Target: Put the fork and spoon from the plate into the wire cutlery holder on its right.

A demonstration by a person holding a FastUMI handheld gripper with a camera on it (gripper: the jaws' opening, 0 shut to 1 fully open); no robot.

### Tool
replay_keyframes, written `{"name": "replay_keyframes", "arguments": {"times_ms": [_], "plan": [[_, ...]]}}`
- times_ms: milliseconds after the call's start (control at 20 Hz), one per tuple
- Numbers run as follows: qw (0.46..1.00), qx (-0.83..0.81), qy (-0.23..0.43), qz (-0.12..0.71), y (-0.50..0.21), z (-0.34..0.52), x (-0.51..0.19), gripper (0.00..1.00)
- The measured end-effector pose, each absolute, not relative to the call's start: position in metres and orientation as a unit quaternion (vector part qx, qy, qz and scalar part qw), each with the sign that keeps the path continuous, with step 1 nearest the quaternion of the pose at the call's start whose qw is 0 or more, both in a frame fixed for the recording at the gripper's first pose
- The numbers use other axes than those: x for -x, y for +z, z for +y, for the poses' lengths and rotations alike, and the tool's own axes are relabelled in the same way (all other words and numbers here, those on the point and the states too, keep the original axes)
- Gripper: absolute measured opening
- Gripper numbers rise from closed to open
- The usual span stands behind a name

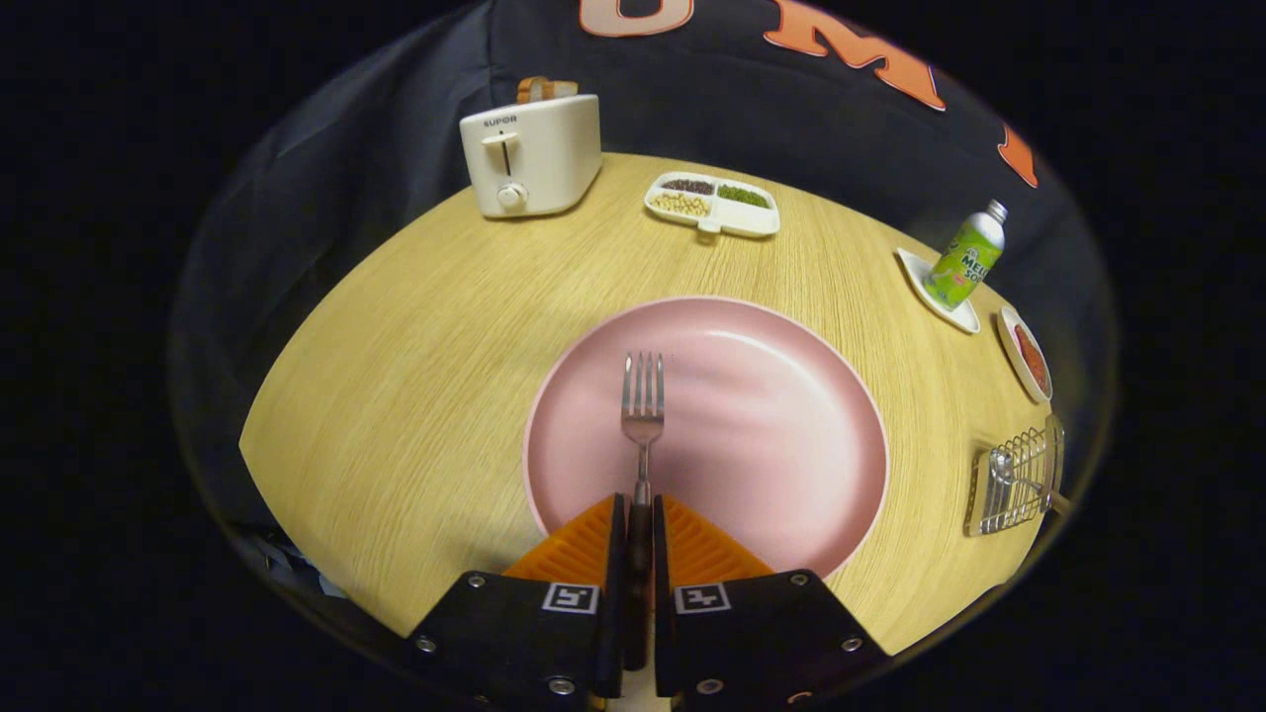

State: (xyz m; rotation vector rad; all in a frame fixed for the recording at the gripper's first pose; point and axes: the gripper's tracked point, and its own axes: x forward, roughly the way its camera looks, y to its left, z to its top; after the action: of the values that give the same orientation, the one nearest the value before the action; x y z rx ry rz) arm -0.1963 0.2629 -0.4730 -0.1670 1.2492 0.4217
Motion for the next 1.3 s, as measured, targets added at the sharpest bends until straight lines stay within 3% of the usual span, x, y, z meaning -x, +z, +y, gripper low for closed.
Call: {"name": "replay_keyframes", "arguments": {"times_ms": [350, 600, 1300], "plan": [[0.769, 0.022, 0.199, 0.608, -0.472, 0.265, 0.2, 0.07], [0.8, -0.021, 0.189, 0.569, -0.446, 0.253, 0.184, 0.04], [0.868, -0.045, 0.099, 0.485, -0.347, 0.102, 0.122, 0.05]]}}
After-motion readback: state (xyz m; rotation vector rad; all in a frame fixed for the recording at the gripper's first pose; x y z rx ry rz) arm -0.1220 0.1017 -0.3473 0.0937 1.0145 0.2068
